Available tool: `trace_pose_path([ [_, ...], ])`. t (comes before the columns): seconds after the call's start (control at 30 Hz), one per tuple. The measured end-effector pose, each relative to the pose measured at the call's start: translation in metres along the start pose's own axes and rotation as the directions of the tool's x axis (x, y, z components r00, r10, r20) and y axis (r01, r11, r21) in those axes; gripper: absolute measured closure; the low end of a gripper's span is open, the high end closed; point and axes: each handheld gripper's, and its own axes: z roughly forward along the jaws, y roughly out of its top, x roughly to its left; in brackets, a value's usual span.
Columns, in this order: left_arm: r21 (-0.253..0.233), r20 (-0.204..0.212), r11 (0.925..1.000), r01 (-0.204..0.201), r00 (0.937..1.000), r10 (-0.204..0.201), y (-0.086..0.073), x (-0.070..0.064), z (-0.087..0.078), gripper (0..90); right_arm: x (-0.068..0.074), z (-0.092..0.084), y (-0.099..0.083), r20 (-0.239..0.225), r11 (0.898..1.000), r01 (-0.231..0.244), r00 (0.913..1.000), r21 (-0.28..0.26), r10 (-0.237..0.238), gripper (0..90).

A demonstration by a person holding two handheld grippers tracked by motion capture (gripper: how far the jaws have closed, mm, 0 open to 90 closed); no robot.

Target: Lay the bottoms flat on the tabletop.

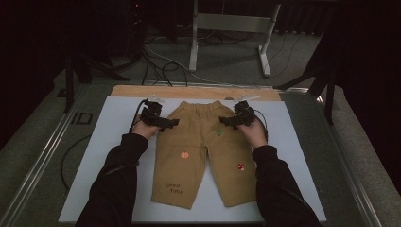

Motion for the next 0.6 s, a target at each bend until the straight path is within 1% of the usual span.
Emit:
trace_pose_path([
  [0.03,0.002,0.006,1.0000,-0.001,1.0000,0.001,-0.001,-0.001,-0.003,0.5,0.003,-0.002,0.000,-0.005,1.000,-0.003,1.0000,0.000,0.003,10.5],
  [0.07,0.001,0.022,1.0000,-0.002,0.9998,0.002,-0.002,-0.003,-0.006,0.5,0.004,-0.005,-0.001,-0.018,1.000,0.008,0.9998,-0.008,-0.008,10.5],
  [0.1,0.004,0.024,0.9998,-0.019,0.9995,0.019,-0.003,-0.006,-0.010,0.5,0.006,-0.008,-0.002,-0.016,1.000,0.010,0.9998,-0.015,-0.010,10.5],
  [0.13,-0.001,0.025,0.9997,-0.023,0.9994,0.023,-0.003,-0.007,-0.012,0.4,0.008,-0.011,-0.003,-0.025,1.000,0.008,0.9996,-0.027,-0.009,10.5],
  [0.17,-0.007,0.040,0.9997,-0.025,0.9989,0.025,-0.005,-0.009,-0.016,0.4,0.010,-0.013,-0.005,-0.037,0.999,0.004,0.9993,-0.033,-0.005,10.5],
  [0.23,-0.008,0.038,0.9994,-0.034,0.9987,0.034,-0.007,-0.012,-0.020,0.4,0.013,-0.016,-0.008,-0.043,0.999,0.028,0.9987,-0.028,-0.029,10.5],
  [0.27,-0.010,0.054,0.9992,-0.039,0.9978,0.040,-0.008,-0.013,-0.023,0.4,0.016,-0.018,-0.010,-0.050,0.999,0.028,0.9983,-0.028,-0.029,10.5],
  [0.3,-0.005,0.053,0.9989,-0.048,0.9974,0.048,-0.009,-0.016,-0.026,0.4,0.017,-0.020,-0.011,-0.052,0.999,0.030,0.9982,-0.030,-0.032,10.5],
  [0.33,-0.008,0.054,0.9988,-0.049,0.9973,0.050,-0.010,-0.017,-0.028,0.3,0.019,-0.022,-0.013,-0.054,0.999,0.043,0.9976,-0.031,-0.045,10.5],
  [0.37,-0.007,0.068,0.9989,-0.047,0.9965,0.047,-0.012,-0.018,-0.030,0.4,0.021,-0.024,-0.014,-0.059,0.999,0.044,0.9972,-0.032,-0.045,10.5],
  [0.4,-0.013,0.072,0.9991,-0.039,0.9966,0.040,-0.014,-0.020,-0.032,0.4,0.023,-0.026,-0.016,-0.065,0.998,0.047,0.9967,-0.033,-0.049,10.5],
  [0.43,-0.021,0.069,0.9990,-0.040,0.9968,0.041,-0.016,-0.021,-0.034,0.3,0.025,-0.028,-0.017,-0.066,0.998,0.054,0.9962,-0.034,-0.057,10.6],
  [0.47,-0.024,0.075,0.9989,-0.041,0.9963,0.042,-0.019,-0.022,-0.036,0.3,0.027,-0.030,-0.018,-0.069,0.997,0.067,0.9952,-0.037,-0.069,10.5],
  [0.5,-0.037,0.071,0.9984,-0.042,0.9965,0.045,-0.021,-0.024,-0.038,0.3,0.028,-0.032,-0.020,-0.086,0.997,0.063,0.9940,-0.044,-0.067,10.6],
  [0.57,-0.043,0.073,0.9978,-0.050,0.9959,0.053,-0.024,-0.026,-0.041,0.3,0.031,-0.036,-0.023,-0.086,0.996,0.069,0.9935,-0.052,-0.074,10.6],
  [0.6,-0.043,0.068,0.9975,-0.056,0.9959,0.059,-0.026,-0.027,-0.043,0.3,0.033,-0.038,-0.025,-0.102,0.996,0.067,0.9921,-0.061,-0.073,10.6],
])
